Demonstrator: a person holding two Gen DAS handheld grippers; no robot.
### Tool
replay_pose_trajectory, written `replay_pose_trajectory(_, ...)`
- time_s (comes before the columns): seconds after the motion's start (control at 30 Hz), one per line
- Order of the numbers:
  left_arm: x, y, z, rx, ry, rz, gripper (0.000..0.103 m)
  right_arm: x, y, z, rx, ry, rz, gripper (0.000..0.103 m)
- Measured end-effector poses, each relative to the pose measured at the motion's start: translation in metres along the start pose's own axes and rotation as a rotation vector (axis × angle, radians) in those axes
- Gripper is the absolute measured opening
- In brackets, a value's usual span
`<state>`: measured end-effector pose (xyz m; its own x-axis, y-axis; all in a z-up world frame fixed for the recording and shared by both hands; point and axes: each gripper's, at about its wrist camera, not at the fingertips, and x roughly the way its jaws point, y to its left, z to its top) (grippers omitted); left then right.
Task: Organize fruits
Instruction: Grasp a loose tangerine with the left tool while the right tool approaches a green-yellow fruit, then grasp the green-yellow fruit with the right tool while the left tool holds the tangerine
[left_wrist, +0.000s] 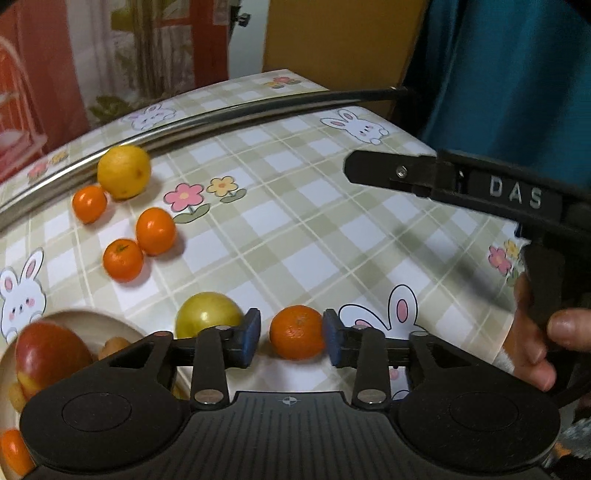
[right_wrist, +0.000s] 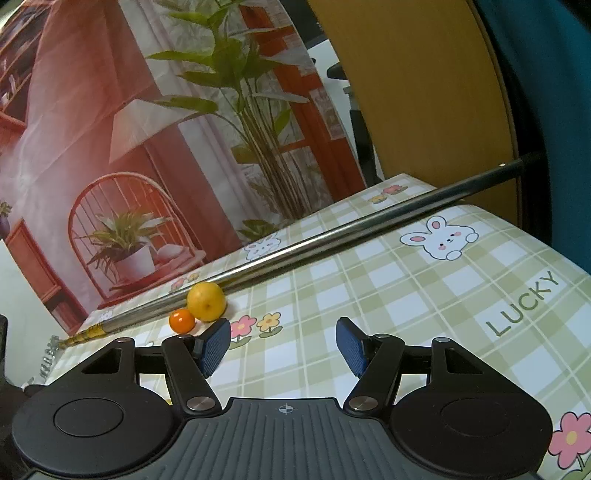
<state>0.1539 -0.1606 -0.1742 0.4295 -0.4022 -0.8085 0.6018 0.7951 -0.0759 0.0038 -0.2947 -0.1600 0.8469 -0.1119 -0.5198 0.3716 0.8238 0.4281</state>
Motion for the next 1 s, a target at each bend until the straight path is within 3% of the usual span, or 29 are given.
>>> replay_pose_trajectory(0.3,0.011,-0.006,-0.002,0.035,0.024,0.006,0.039,-0.001,-0.001,-0.001,0.0,-0.001,-0.001,0.061)
replay_pose_trajectory(0.53,-0.006,-0.004,-0.007,0.023,-0.037,0.027,0.038,0.0,0.002,-0.003,-0.007,0.008,0.008,0.061)
replay_pose_trajectory(0.73,-0.054,0.015,-0.013,-0.106,-0.18,0.043,0.038,0.006,0.008,-0.01,-0.005,0.038,0.035,0.06)
replay_pose_trajectory(1.0,-0.108,0.058,-0.028,-0.274,-0.29,0.177,0.038,0.026,0.048,-0.04,-0.134,0.117,0.14,0.057)
